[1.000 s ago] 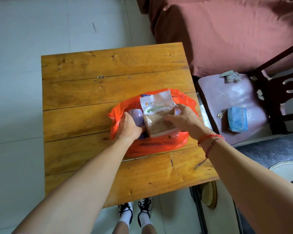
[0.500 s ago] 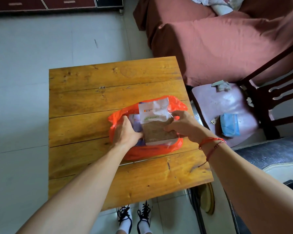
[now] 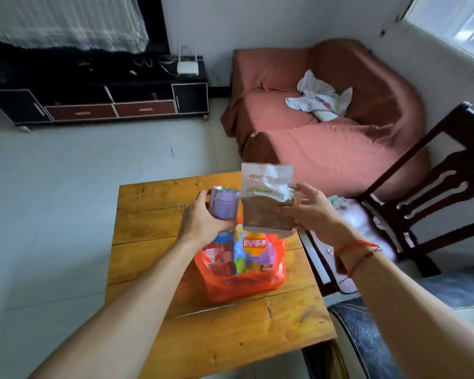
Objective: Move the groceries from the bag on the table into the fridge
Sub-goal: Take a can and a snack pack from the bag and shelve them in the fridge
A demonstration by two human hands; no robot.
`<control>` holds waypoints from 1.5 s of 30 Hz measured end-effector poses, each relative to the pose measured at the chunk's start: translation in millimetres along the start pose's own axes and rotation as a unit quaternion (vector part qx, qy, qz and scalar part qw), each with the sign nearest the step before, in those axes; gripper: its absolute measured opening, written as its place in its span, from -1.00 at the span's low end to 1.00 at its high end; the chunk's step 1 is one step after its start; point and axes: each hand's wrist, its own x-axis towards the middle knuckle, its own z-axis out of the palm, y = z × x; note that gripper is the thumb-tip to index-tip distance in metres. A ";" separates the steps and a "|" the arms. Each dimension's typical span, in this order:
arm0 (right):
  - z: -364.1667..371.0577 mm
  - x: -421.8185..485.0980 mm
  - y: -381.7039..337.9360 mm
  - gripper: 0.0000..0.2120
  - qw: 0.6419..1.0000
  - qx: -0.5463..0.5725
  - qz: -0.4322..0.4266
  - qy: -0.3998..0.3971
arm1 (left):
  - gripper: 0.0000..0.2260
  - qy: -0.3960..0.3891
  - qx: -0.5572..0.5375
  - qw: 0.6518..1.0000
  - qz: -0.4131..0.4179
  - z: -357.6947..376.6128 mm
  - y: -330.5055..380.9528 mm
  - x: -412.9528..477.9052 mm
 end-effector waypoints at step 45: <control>-27.2 -177.2 -292.2 -0.44 0.928 0.122 -0.335 -0.107 | -0.39 0.074 -0.218 0.934 0.274 -303.1 240.2 -144.9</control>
